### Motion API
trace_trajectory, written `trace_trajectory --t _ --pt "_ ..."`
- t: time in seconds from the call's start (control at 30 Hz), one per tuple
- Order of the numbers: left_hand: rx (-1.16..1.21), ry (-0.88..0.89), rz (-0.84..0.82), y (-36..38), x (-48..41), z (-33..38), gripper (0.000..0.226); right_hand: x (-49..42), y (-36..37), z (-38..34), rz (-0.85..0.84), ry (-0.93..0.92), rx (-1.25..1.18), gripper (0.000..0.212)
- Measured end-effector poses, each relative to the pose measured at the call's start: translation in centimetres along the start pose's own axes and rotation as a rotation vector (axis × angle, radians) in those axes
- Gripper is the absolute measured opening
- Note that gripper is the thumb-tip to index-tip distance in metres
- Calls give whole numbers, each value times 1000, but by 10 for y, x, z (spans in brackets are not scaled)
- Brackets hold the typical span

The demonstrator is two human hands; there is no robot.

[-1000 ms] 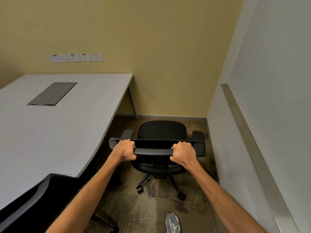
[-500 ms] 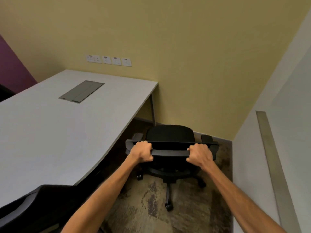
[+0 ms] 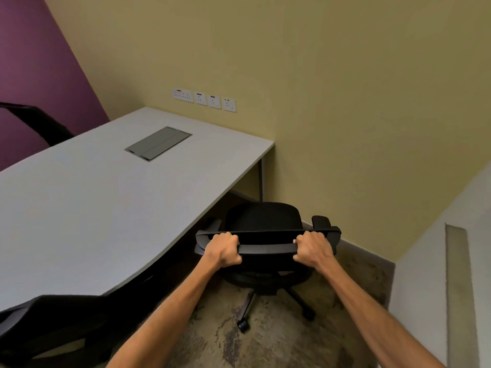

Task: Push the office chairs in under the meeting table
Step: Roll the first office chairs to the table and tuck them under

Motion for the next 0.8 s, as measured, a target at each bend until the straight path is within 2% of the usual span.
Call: trace_trajectory --t 0.27,0.47,0.7,0.8 --pt "79 -172 42 -8 -39 43 19 -60 -16 78 -54 -197 18 26" --pt "115 -310 97 -23 -75 52 19 -120 -30 110 -13 -352 36 24" --pt "126 -403 161 -50 -124 66 24 -193 -43 153 -1 -433 66 25" --pt "144 -408 140 -43 -143 85 24 -216 -30 180 -49 -467 107 30"
Point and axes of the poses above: each hand's wrist, its own x-axis away from the middle knuckle, its own y-axis out of the palm, z = x × y, the point moved 2 cm from there along -x, towards the middle knuckle, and after that the axes turned 15 degrees about -y, right-handed, at the moved point
